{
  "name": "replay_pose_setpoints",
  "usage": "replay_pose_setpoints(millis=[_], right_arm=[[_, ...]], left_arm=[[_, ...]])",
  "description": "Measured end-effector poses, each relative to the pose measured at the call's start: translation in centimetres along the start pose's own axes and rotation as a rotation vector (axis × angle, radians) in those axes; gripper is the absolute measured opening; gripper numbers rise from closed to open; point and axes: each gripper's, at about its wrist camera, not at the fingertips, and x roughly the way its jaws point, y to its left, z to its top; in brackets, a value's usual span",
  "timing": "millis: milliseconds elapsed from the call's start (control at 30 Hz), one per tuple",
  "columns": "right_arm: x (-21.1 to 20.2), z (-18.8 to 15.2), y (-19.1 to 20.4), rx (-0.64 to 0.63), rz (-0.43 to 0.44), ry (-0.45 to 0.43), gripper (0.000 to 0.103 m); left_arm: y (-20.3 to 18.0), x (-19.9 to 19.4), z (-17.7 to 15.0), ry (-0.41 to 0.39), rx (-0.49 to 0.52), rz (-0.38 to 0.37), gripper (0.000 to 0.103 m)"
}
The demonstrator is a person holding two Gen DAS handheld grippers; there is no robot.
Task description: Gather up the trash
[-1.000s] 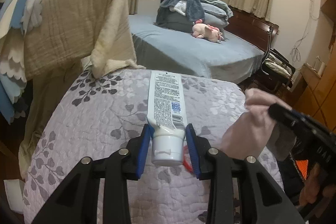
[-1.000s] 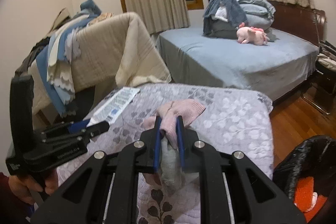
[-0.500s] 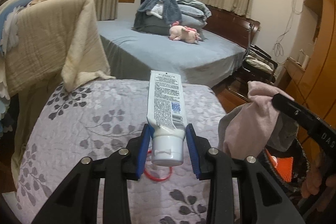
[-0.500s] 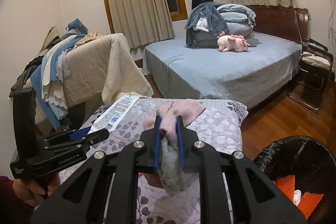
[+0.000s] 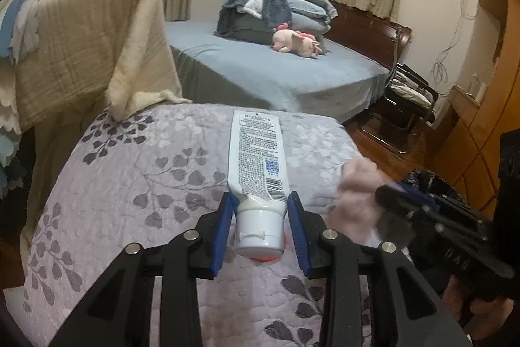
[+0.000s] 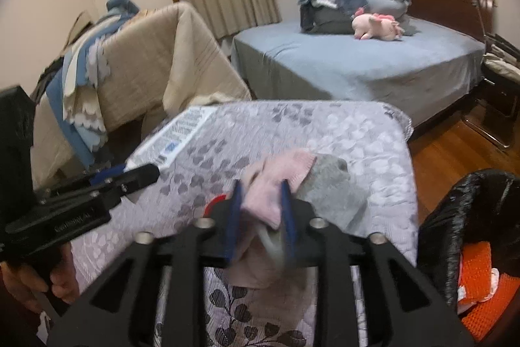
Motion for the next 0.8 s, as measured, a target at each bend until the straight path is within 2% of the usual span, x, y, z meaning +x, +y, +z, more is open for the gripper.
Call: replay_pose_setpoints(millis=[67, 100, 233, 333, 500, 800], right_arm=[[0.1, 0.0, 0.2, 0.001, 0.008, 0.002, 0.053], [0.0, 0.0, 0.3, 0.001, 0.009, -0.001, 0.055], [0.0, 0.1, -0.4, -0.007, -0.051, -0.011, 0.057], [0.7, 0.1, -2.2, 0.033, -0.104, -0.002, 0.057], [3.4, -0.2, -4.9, 0.067, -0.173, 0.014, 0.057], [7.3, -1.0, -6.6, 0.077, -0.204, 0.070, 0.056]], left_arm=[[0.5, 0.1, -0.1, 0.002, -0.006, 0.009, 0.034], [0.8, 0.1, -0.2, 0.002, -0.007, 0.012, 0.034], [1.3, 0.2, -0.2, -0.003, -0.013, 0.017, 0.034], [1.3, 0.4, -0.3, -0.005, -0.012, 0.016, 0.034], [1.2, 1.2, -0.2, -0.003, -0.011, 0.012, 0.034], [1.1, 5.1, -0.2, 0.015, -0.008, 0.015, 0.034]])
